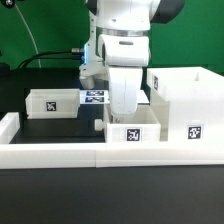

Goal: Assemble drawer

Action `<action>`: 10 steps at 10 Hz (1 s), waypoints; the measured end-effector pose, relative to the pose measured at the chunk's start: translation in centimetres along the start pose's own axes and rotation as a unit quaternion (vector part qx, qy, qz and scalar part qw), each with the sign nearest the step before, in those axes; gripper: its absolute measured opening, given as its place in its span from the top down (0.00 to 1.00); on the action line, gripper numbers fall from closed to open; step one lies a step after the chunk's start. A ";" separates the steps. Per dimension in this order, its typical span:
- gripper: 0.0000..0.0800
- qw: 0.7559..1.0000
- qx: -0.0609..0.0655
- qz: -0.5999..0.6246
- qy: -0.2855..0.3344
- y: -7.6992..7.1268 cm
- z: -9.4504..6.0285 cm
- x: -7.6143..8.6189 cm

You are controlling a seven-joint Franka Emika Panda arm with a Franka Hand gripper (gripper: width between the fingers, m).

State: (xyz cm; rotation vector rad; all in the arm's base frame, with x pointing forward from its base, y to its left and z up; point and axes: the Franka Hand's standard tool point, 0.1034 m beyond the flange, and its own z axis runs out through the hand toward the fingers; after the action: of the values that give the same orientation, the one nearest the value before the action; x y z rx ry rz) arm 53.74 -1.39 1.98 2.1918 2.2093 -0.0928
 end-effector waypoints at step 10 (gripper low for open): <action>0.95 1.000 -0.012 0.013 0.006 0.3 0.1 1.3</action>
Offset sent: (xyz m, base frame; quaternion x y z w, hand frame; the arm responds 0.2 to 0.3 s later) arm 0.0118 0.0157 0.0018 0.0172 0.0270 -0.0079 0.9995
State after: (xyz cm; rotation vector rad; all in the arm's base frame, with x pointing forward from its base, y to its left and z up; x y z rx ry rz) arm 54.08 -0.07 1.84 2.2152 2.1757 -0.0525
